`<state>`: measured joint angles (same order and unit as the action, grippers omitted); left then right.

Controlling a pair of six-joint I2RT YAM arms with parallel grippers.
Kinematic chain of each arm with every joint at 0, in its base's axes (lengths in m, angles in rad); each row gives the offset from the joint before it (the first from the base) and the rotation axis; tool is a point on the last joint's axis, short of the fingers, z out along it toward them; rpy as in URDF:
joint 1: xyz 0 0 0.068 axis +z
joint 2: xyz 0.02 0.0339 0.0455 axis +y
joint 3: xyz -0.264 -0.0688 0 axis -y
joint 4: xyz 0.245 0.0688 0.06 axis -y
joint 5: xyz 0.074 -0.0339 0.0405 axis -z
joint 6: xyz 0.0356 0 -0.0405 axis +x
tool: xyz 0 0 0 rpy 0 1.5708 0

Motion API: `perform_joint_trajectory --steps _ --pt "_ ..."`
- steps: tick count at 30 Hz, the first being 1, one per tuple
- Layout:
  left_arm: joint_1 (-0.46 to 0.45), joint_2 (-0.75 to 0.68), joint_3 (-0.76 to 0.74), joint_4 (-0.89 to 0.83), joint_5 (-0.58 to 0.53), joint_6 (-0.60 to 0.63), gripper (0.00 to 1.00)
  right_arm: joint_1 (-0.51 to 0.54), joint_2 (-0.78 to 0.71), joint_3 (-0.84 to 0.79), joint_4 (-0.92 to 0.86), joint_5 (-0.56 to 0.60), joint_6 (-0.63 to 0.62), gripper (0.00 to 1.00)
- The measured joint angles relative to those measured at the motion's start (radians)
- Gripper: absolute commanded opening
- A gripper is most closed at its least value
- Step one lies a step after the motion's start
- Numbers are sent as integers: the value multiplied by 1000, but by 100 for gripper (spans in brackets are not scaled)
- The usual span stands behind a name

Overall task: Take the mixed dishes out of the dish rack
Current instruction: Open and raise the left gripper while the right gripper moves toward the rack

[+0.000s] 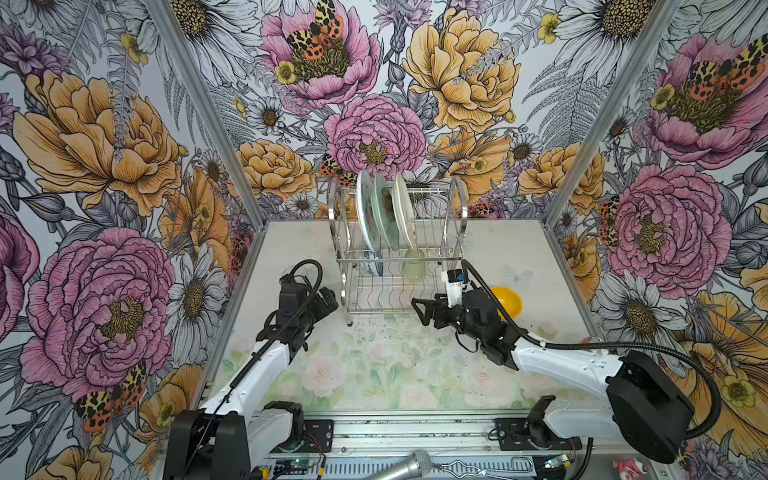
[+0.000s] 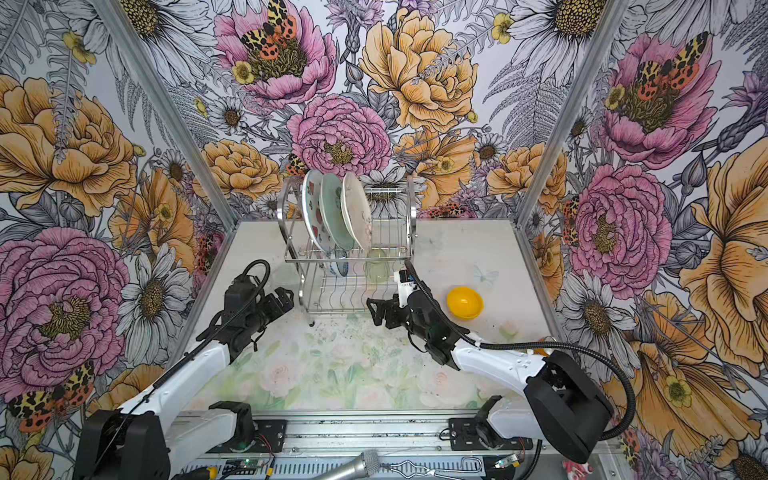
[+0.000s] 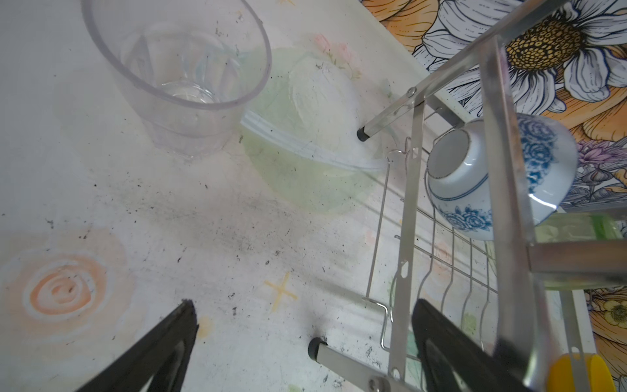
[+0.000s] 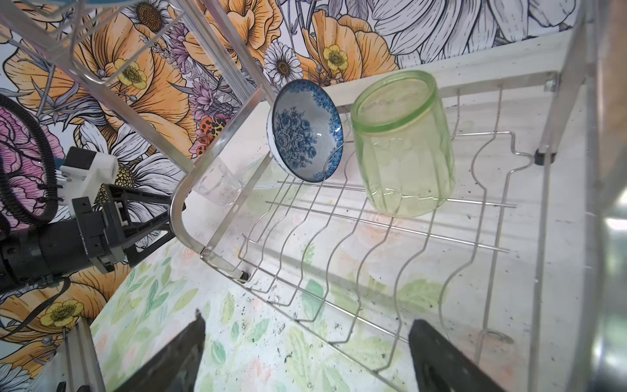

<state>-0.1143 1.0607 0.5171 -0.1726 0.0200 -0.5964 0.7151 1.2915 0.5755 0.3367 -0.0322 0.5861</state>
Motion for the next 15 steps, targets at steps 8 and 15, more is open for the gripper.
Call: perform_joint_trajectory --steps 8,15 --pt "-15 -40 -28 29 15 0 99 13 84 18 47 102 -7 95" --pt "-19 -55 -67 43 15 0 99 14 122 19 74 142 -11 94"
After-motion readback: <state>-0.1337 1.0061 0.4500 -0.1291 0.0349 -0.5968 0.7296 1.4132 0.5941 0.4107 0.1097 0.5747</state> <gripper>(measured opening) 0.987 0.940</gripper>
